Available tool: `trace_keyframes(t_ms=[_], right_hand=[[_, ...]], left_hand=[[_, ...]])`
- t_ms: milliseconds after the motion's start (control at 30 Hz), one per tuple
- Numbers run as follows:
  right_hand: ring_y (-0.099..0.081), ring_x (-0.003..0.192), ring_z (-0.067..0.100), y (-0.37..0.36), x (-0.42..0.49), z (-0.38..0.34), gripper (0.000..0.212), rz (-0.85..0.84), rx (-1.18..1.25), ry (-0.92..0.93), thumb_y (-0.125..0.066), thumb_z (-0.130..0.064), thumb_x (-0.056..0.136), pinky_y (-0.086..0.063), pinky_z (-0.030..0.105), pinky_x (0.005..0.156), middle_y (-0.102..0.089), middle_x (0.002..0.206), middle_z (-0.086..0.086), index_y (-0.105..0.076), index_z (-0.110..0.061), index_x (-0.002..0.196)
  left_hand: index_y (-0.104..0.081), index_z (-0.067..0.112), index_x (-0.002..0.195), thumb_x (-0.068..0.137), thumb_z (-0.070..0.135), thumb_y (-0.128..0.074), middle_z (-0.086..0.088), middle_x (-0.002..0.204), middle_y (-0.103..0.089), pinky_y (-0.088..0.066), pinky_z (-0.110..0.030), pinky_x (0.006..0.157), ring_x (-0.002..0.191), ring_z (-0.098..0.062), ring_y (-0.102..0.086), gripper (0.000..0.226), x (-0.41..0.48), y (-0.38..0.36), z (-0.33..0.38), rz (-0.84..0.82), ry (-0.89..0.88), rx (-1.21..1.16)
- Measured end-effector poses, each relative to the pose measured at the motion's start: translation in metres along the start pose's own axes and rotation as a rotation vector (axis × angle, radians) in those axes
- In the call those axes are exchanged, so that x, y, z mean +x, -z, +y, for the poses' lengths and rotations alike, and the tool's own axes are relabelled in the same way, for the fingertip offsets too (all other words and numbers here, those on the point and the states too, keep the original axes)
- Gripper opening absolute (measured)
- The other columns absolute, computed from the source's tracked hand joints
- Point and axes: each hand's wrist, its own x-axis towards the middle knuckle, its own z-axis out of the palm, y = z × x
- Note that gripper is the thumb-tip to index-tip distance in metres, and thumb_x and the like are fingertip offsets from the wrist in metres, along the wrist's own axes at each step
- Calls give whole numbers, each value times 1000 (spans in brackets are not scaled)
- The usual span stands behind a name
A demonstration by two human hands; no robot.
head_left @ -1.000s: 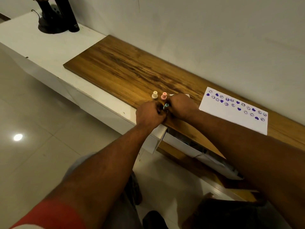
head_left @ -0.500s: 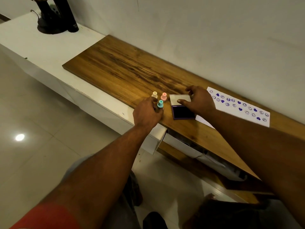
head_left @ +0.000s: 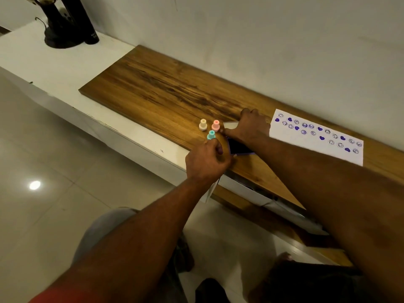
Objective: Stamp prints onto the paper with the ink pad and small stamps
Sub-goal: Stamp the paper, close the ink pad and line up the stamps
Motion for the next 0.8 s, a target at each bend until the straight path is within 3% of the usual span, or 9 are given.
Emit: trace_keyframes(t_ms=[267,533,633,800], right_hand=[[-47,125,37,1,-6,9,76,20,163,45,-71,-71,74,-46,43,99,-48,138,14,-60,-25,133],[-55,107,28,0,-34,36,69,200,324,26,-70,-70,65,-44,31,80,-55,123,9,-59,-24,114],[-53,106,25,-7,-53,39,60,254,353,13,-68,-73,65,-46,34,84,-56,120,6,-58,-25,101],[-48,119,27,-17,-72,29,57,269,375,-59,-68,-72,71,-48,40,99,-52,131,9,-58,-24,102]], left_hand=[[-47,33,70,85,68,-66,16,62,-49,-30,-20,49,55,-4,-49,43,1,-9,2,-78,40,37],[-57,30,80,86,73,-64,13,68,-54,-36,-23,53,61,-7,-52,44,2,-8,4,-101,42,110],[-60,29,82,86,73,-63,12,70,-57,-43,-24,56,62,-8,-55,44,2,-8,7,-99,38,129],[-64,29,86,85,67,-70,11,74,-59,-43,-25,58,68,-8,-57,39,3,-6,8,-109,67,126]])
